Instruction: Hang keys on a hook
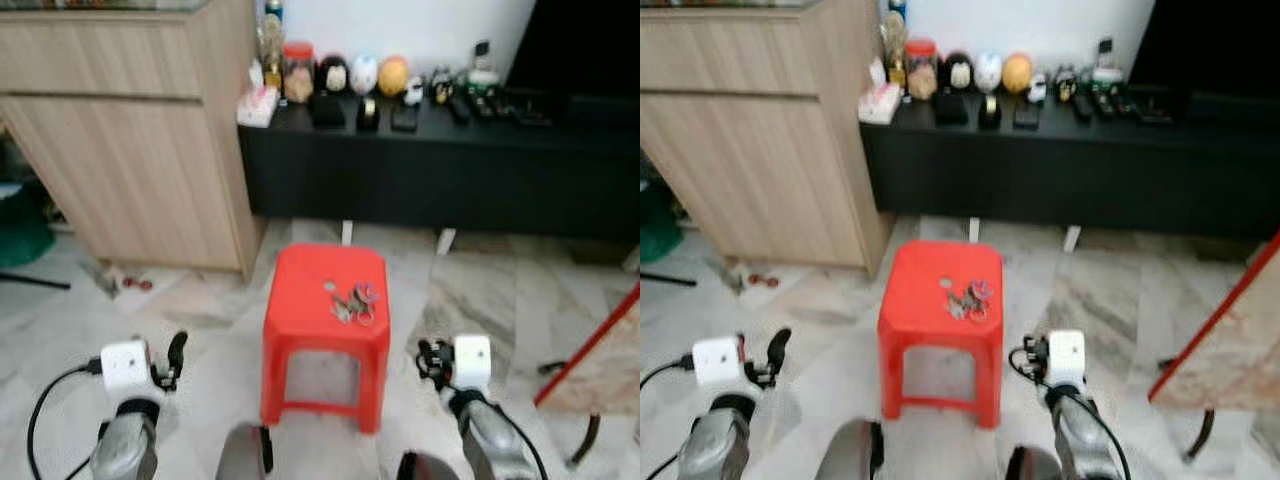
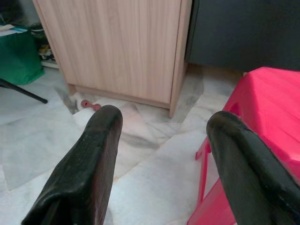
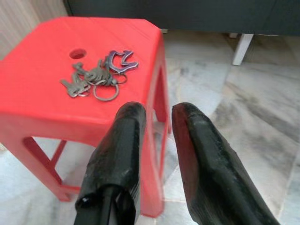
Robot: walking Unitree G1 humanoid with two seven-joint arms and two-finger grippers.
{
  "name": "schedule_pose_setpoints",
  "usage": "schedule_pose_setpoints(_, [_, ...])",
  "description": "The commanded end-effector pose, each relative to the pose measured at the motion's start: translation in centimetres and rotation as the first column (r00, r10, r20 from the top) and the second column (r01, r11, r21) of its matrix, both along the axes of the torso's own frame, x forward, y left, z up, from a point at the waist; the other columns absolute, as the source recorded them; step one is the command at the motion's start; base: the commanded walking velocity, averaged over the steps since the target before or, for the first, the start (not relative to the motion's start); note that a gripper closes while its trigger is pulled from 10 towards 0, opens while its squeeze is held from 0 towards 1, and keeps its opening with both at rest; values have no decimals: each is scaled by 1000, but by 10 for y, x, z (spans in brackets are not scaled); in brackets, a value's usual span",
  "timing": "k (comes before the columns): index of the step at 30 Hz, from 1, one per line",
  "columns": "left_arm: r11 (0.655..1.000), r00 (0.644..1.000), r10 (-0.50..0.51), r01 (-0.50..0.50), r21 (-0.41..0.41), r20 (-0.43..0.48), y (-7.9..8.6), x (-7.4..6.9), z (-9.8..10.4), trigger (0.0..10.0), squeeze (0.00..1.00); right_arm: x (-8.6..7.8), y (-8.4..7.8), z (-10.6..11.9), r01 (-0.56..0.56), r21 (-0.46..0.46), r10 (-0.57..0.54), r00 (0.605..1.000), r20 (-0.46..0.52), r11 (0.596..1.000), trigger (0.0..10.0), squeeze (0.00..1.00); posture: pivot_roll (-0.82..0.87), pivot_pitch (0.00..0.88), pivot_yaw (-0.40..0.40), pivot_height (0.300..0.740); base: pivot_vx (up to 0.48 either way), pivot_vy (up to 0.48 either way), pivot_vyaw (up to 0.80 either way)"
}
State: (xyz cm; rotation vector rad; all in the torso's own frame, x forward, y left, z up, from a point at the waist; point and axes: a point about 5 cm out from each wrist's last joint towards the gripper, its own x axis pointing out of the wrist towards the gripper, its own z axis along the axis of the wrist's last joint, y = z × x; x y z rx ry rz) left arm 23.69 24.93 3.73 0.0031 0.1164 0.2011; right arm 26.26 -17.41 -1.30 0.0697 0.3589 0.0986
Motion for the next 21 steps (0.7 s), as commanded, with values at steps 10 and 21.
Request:
schedule_pose_setpoints(10, [1000,999,-21,21,-11,-27,-1,2,-3,10000,0,1,-1,1,0,-21,0,1000,4,1000,10000,0,27,0,-22,608,365,0,448])
schedule_pose_setpoints(21, [999,999,-37,36,-15,-22,-4,6,-2,10000,0,4,3,2,0,-11,0,1000,3,1000,10000,0,30,0,-23,608,408,0,130])
